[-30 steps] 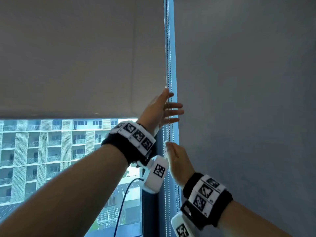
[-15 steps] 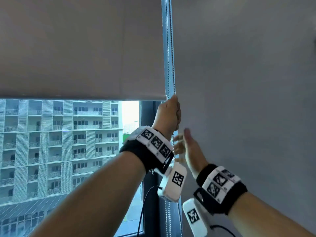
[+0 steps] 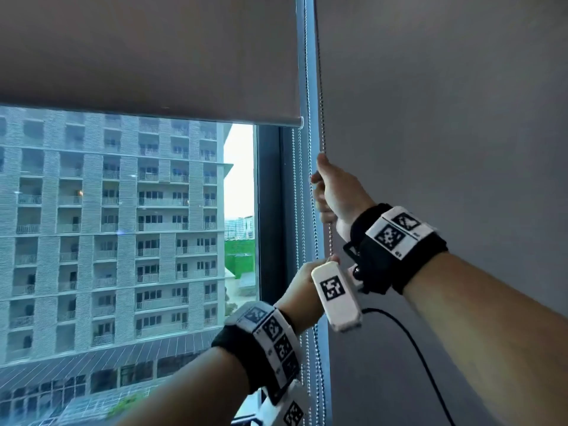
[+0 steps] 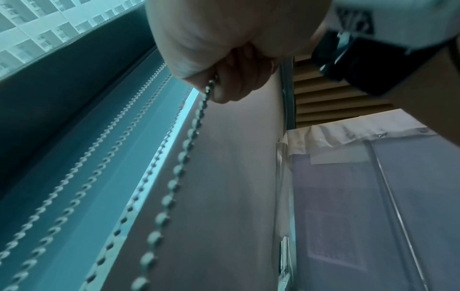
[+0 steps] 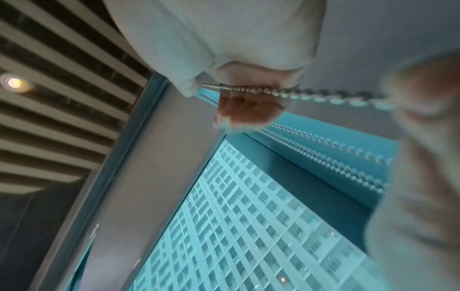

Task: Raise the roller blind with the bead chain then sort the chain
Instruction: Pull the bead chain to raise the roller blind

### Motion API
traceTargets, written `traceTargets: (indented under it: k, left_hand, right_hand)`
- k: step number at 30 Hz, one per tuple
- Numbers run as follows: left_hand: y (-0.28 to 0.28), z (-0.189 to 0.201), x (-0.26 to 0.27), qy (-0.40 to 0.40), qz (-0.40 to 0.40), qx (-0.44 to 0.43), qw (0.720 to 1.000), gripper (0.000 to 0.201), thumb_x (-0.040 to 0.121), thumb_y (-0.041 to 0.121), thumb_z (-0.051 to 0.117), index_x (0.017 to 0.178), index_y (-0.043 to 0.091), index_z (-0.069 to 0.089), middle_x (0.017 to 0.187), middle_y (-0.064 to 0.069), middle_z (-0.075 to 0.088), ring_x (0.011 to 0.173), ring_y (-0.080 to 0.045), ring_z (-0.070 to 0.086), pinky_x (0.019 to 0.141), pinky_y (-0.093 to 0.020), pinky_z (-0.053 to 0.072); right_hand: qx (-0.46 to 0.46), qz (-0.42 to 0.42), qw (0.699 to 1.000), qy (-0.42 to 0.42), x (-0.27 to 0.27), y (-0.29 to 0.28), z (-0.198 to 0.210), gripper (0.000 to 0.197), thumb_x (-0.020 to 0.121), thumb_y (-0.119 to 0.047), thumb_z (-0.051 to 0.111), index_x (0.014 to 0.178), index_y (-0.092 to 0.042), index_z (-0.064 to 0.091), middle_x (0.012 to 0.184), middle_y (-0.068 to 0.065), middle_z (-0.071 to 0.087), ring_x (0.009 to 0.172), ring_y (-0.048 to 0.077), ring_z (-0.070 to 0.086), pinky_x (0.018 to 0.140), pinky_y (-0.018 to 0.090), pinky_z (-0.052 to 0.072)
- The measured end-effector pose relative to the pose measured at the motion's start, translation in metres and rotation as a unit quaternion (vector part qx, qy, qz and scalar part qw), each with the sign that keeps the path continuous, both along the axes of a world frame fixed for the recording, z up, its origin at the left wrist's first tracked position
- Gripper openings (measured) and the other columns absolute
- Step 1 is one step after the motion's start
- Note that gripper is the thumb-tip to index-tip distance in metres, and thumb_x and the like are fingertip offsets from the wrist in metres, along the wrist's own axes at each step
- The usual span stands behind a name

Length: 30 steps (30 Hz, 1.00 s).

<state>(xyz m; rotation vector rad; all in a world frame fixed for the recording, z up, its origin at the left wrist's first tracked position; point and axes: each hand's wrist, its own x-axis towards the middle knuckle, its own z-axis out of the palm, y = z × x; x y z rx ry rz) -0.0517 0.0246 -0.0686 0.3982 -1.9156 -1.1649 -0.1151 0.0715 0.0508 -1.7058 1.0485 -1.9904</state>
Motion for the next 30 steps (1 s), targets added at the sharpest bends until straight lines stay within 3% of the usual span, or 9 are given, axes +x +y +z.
traceTargets:
  k: [3,8,10,13,15,18,22,26,30]
  left_hand:
    - [-0.007,0.002,0.009,0.003,-0.019,-0.023,1.0,0.04,0.1,0.022,0.035,0.064,0.021,0.055,0.044,0.014,0.056,0.043,0.004,0.051,0.051,-0.013,0.041]
    - [-0.024,0.03,0.018,0.0,0.002,0.033,0.999,0.062,0.089,0.055,0.032,0.058,0.018,0.07,0.052,0.003,0.062,0.047,-0.012,0.056,0.052,-0.023,0.04]
    - [-0.023,0.048,0.021,-0.009,0.001,0.041,0.999,0.073,0.093,0.057,0.012,0.082,0.014,0.07,0.066,-0.003,0.067,0.062,-0.018,0.065,0.064,-0.029,0.05]
    - [-0.009,0.077,0.026,0.004,-0.007,0.005,1.0,0.083,0.09,0.064,0.012,0.124,-0.003,0.049,0.105,-0.021,0.056,0.1,-0.031,0.056,0.092,-0.048,0.047]
    - [-0.001,0.096,0.025,0.042,-0.011,0.015,0.999,0.08,0.09,0.064,0.017,0.122,-0.002,0.05,0.104,-0.022,0.057,0.098,-0.031,0.055,0.084,-0.042,0.049]
    - [0.011,0.124,0.021,0.072,-0.004,0.006,0.997,0.064,0.093,0.058,0.024,0.118,0.007,0.051,0.088,-0.013,0.066,0.08,-0.027,0.064,0.066,-0.032,0.052]
    - [0.024,0.147,0.014,0.118,0.0,0.0,0.993,0.045,0.094,0.052,0.035,0.114,0.014,0.047,0.074,-0.007,0.06,0.063,-0.019,0.061,0.057,-0.03,0.052]
    - [0.018,0.145,0.007,0.145,0.031,-0.008,0.989,0.044,0.095,0.053,0.029,0.066,0.022,0.039,0.043,0.01,0.029,0.035,-0.007,0.022,0.035,-0.012,0.021]
    - [0.013,0.136,0.008,0.183,0.012,-0.016,0.983,0.045,0.098,0.044,0.03,0.058,0.024,0.023,0.04,0.01,0.022,0.033,-0.008,0.015,0.036,-0.01,0.013]
  right_hand:
    - [-0.053,-0.046,0.997,0.026,0.003,-0.001,-0.003,0.044,0.099,-0.036,0.03,0.059,-0.019,0.034,0.048,0.0,0.032,0.031,0.007,0.025,0.031,0.018,0.022]
    - [-0.092,-0.066,0.991,0.064,0.004,-0.002,-0.006,0.042,0.1,-0.029,0.032,0.06,-0.017,0.035,0.049,0.003,0.033,0.028,0.006,0.028,0.032,0.012,0.023]
    - [-0.095,-0.076,0.99,0.072,0.002,-0.003,-0.014,0.043,0.1,-0.029,0.033,0.058,-0.017,0.035,0.049,0.001,0.034,0.033,0.004,0.029,0.036,0.015,0.027]
    - [-0.086,-0.071,0.991,0.072,0.001,-0.01,-0.033,0.04,0.099,-0.029,0.035,0.062,-0.021,0.047,0.058,-0.003,0.049,0.054,0.009,0.049,0.06,0.025,0.043]
    - [-0.089,-0.052,0.991,0.08,0.001,-0.02,-0.049,0.034,0.096,-0.035,0.036,0.073,-0.023,0.059,0.072,-0.005,0.064,0.072,0.015,0.062,0.073,0.034,0.049]
    - [-0.081,-0.093,0.985,0.119,-0.002,-0.028,-0.076,0.041,0.098,-0.036,0.035,0.061,-0.024,0.047,0.048,-0.012,0.046,0.047,0.008,0.04,0.053,0.03,0.033]
    - [-0.053,-0.108,0.983,0.14,-0.005,-0.026,-0.118,0.038,0.087,-0.034,0.032,0.058,-0.013,0.046,0.052,-0.003,0.036,0.047,0.008,0.035,0.053,0.031,0.03]
    - [-0.025,-0.076,0.987,0.137,-0.01,-0.026,-0.137,0.027,0.079,-0.027,0.033,0.055,-0.017,0.036,0.051,-0.002,0.038,0.045,0.003,0.034,0.052,0.024,0.029]
    - [0.061,0.023,0.993,0.1,-0.015,-0.019,-0.127,0.051,0.092,-0.053,0.032,0.067,-0.01,0.044,0.056,0.011,0.041,0.048,0.018,0.039,0.047,0.025,0.036]
